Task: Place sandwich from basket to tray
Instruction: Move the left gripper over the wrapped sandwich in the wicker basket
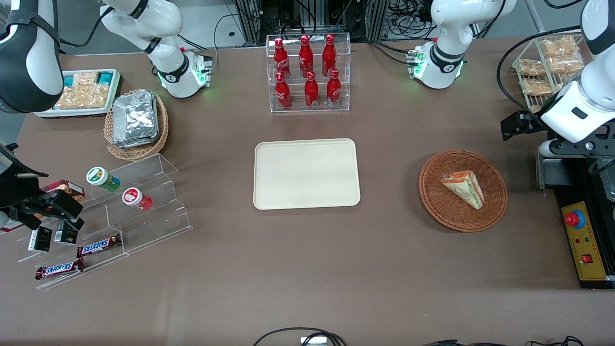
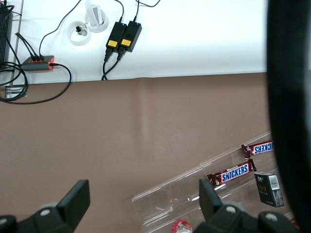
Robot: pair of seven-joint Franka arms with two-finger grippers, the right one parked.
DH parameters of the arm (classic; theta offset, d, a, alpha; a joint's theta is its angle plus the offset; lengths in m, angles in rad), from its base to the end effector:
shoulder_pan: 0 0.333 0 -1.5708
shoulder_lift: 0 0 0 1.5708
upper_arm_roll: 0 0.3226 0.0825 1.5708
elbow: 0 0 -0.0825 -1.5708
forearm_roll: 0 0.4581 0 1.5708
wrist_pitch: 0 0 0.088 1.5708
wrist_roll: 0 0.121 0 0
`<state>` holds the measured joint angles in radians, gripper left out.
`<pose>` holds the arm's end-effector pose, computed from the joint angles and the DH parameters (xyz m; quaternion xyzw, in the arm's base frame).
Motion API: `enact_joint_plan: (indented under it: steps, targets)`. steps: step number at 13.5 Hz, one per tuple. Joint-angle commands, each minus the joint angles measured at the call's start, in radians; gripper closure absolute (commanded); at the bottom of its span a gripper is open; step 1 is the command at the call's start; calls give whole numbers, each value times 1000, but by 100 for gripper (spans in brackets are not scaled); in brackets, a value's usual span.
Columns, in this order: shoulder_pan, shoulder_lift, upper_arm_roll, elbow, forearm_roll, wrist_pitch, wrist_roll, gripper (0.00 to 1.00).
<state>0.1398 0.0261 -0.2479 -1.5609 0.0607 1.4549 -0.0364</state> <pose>0.6188 -0.0574 0.5975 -0.9969 0.0344 0.0635 0.0318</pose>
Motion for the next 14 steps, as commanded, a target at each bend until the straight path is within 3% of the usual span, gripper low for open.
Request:
enact_joint_plan:
  steps: [1,7,14]
  targets:
    - [0,0,-5,7,16,5,6,0]
    - [14,6,6,-34,24,31,4,0]
    - [46,-71,7,-462,22,433,-138,0]
